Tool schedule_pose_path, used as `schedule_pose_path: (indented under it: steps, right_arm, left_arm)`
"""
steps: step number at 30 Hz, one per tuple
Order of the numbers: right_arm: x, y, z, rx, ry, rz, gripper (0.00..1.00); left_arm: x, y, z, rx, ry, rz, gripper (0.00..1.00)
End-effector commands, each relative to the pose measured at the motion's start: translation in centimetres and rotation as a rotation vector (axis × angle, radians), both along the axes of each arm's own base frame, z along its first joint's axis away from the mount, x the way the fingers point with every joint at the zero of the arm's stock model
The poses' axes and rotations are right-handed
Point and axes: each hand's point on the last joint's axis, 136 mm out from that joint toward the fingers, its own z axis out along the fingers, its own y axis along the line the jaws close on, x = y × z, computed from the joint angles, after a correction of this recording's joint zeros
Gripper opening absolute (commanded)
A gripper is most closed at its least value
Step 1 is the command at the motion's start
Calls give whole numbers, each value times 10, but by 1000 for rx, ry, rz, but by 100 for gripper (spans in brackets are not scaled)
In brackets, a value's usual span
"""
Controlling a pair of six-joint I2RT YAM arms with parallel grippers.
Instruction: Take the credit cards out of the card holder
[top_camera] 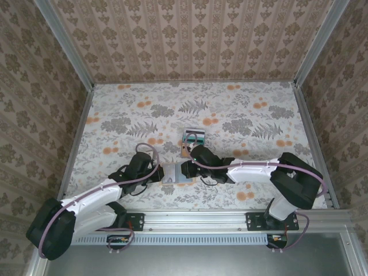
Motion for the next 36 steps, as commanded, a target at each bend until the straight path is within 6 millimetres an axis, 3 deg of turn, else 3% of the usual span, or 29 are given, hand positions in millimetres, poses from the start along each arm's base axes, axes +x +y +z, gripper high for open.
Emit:
schedule_pose_path:
  steps: [1,15,26,36]
  right_arm:
    - [-2,21,0,59,56,12,13]
    - [1,36,-21,72,157,-25,19]
    - [1,33,-39,27,197,-51,20]
    - [1,38,-40,38,212,-44,20]
  left_arm:
    - [-3,1,-7,-1,12,-11,1]
    - [-7,9,-29,37,61,17,0]
    - [-9,7,-28,26,66,15,0]
    - [-10,5,-27,26,65,9,0]
